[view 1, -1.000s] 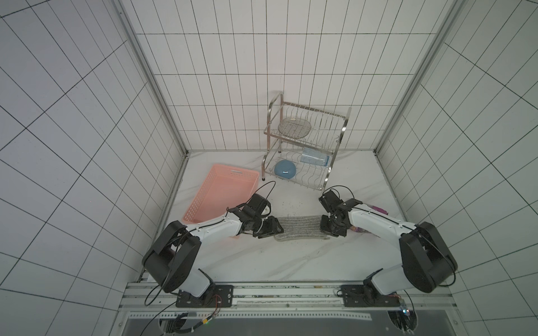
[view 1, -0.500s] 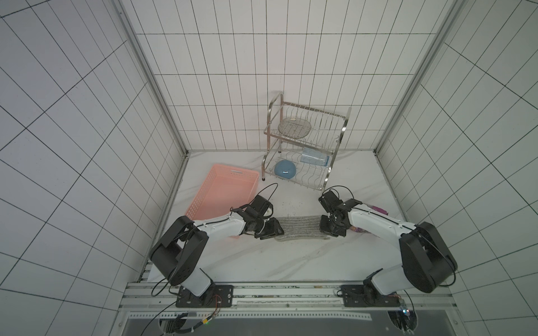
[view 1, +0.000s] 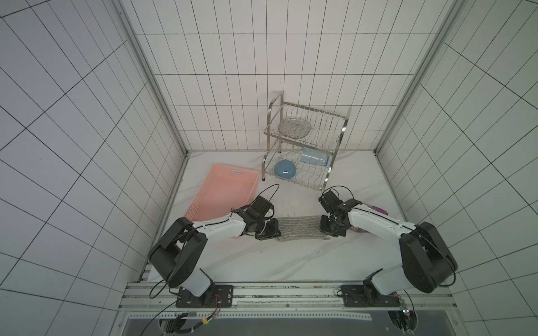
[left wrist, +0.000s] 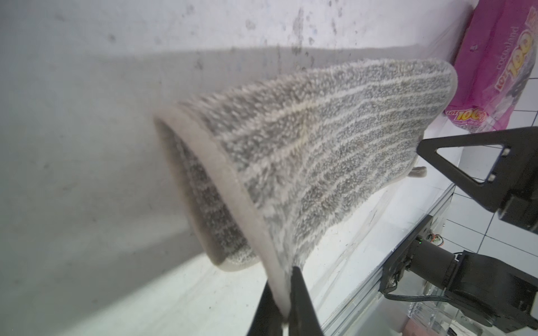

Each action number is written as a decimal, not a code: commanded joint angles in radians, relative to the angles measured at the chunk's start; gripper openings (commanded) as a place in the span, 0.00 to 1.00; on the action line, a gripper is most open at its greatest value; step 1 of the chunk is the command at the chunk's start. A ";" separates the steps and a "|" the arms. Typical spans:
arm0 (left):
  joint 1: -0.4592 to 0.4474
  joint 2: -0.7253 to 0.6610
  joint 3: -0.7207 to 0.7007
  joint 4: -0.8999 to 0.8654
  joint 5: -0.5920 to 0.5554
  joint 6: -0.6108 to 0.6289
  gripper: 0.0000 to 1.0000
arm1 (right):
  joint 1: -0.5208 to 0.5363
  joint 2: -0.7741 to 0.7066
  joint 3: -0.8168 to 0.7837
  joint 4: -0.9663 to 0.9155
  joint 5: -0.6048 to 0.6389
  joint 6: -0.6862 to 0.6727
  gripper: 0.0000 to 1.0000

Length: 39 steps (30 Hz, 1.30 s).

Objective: Fold the square dishcloth
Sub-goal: Fold the cleaning item at the center of the board, then smooth out the cleaning item at the center of the board.

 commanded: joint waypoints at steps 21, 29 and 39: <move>0.016 0.020 0.070 -0.117 -0.104 0.000 0.42 | 0.015 -0.075 0.015 -0.090 0.081 -0.019 0.13; 0.016 -0.133 0.126 -0.252 -0.187 -0.031 0.68 | 0.050 -0.213 0.057 -0.104 0.058 -0.032 0.19; -0.062 -0.063 0.122 -0.036 -0.078 -0.078 0.51 | 0.073 -0.165 -0.061 0.286 -0.230 0.066 0.16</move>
